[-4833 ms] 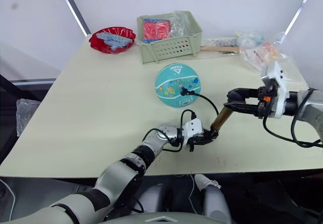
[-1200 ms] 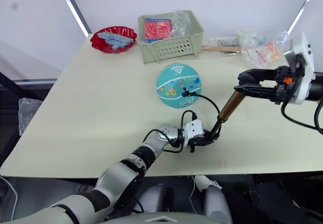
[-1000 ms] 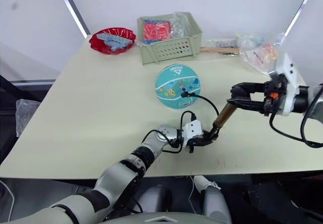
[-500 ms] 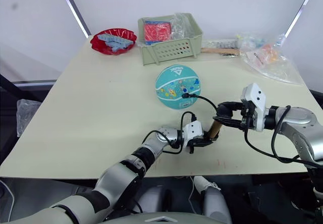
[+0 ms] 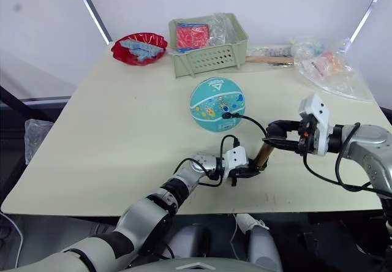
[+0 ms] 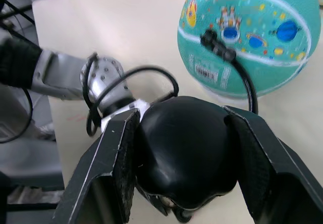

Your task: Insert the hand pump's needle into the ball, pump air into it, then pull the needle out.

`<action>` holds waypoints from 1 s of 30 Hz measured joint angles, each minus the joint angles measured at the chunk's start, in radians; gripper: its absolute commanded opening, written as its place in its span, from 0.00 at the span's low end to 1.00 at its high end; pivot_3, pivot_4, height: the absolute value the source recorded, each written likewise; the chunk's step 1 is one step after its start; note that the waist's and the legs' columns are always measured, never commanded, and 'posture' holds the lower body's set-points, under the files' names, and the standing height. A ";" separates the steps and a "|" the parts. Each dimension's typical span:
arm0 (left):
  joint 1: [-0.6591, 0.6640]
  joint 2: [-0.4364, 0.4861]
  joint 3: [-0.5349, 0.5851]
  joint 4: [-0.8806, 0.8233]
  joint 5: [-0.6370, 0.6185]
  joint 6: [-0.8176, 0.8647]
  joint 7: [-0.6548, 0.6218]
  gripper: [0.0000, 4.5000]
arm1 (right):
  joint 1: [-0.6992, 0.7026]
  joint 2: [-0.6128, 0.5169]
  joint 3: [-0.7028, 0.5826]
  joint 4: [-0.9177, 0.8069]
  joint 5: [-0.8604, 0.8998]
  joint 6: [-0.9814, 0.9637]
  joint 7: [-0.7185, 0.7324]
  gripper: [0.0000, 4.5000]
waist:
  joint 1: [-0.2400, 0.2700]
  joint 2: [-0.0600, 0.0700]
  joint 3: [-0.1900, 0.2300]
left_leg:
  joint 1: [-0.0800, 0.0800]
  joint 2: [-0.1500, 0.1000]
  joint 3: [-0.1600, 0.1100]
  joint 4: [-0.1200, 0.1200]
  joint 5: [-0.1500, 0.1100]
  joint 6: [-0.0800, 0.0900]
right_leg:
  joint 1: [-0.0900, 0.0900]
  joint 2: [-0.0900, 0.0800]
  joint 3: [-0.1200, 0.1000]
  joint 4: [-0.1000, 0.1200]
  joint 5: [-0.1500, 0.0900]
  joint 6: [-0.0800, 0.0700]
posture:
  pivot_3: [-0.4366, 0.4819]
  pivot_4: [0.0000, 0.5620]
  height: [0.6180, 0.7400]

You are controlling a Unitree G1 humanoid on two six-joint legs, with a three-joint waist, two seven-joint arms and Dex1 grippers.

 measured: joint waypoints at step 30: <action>0.005 0.004 0.004 -0.007 -0.003 -0.001 -0.007 0.25 | -0.161 0.038 -0.185 0.026 0.206 0.104 -0.057 0.46 | -0.002 -0.001 0.003 | 0.000 0.000 -0.001 0.000 0.000 0.000 | 0.000 -0.001 0.001 0.001 0.000 0.000 | 0.48 0.27 0.98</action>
